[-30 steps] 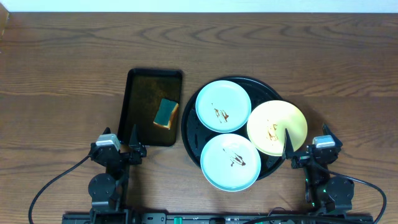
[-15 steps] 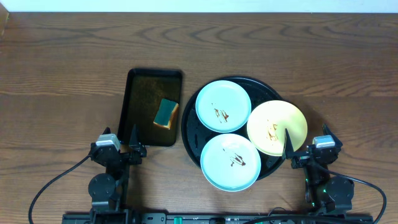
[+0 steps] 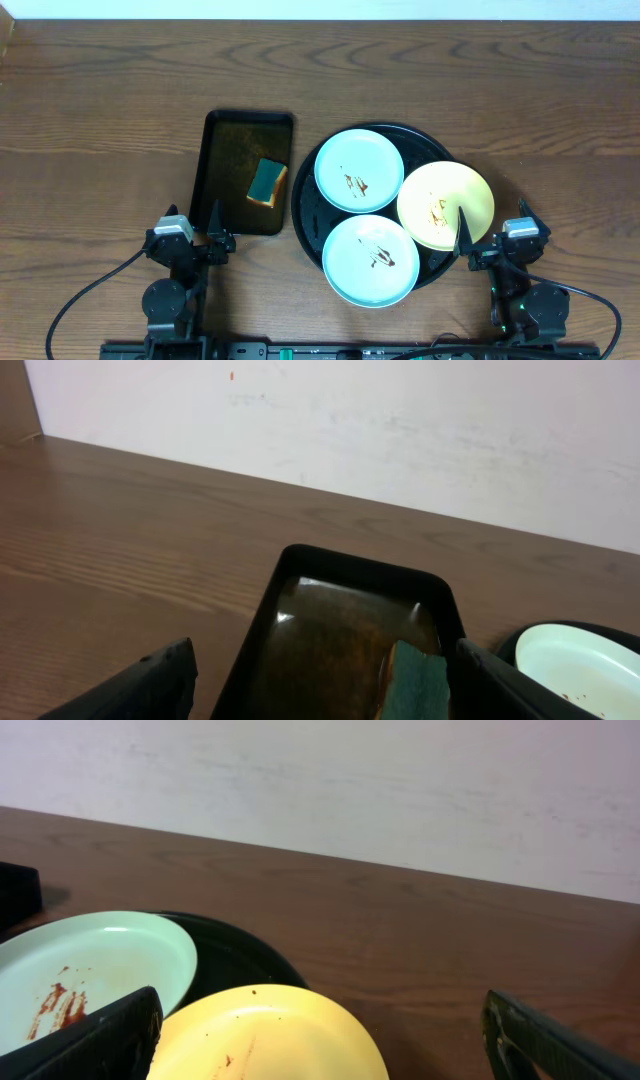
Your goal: Clean dirty plates on tray and stack at the side
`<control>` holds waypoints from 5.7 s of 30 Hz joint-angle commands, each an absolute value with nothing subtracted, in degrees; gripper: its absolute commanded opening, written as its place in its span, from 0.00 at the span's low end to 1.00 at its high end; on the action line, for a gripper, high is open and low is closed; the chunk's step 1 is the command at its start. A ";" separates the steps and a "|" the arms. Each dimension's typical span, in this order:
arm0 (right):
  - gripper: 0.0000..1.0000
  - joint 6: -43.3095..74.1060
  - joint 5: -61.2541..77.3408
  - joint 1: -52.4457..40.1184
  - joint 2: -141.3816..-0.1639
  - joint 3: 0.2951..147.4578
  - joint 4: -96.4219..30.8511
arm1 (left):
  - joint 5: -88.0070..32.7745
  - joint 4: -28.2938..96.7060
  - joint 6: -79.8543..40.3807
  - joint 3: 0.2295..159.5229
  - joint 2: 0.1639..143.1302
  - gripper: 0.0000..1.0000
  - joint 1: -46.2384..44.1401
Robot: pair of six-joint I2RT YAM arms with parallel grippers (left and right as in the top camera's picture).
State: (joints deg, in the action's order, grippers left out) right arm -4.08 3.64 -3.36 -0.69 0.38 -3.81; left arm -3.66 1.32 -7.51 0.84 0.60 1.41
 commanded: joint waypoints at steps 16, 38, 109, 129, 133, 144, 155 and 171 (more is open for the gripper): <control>0.99 -4.82 3.88 -3.68 -0.71 0.32 -4.01 | -3.77 3.79 -7.20 0.23 0.34 0.80 1.65; 0.99 4.89 -6.94 -3.66 -11.11 10.04 -16.86 | -2.11 14.74 -9.80 15.90 20.23 0.80 1.65; 0.99 -7.35 12.91 -3.68 -60.27 51.75 -44.64 | -4.89 19.97 5.32 54.02 98.70 0.67 -12.32; 0.99 -7.35 12.91 -3.68 -60.27 51.75 -44.62 | 0.73 18.22 3.60 54.04 97.01 0.57 -15.35; 0.99 -7.35 12.91 -3.68 -60.27 51.75 -44.60 | 2.48 18.52 2.92 54.02 96.97 0.57 -16.51; 0.99 -7.35 12.91 -3.68 -60.27 51.75 -44.62 | 4.16 19.38 1.54 54.02 96.97 0.29 -16.75; 0.99 1.72 -3.42 -3.51 -60.82 51.75 -45.58 | 4.12 20.45 -1.63 54.02 95.13 0.08 -16.73; 0.64 0.86 6.63 7.05 -77.03 51.75 -43.09 | 3.64 26.35 -6.02 54.02 86.37 0.07 -16.69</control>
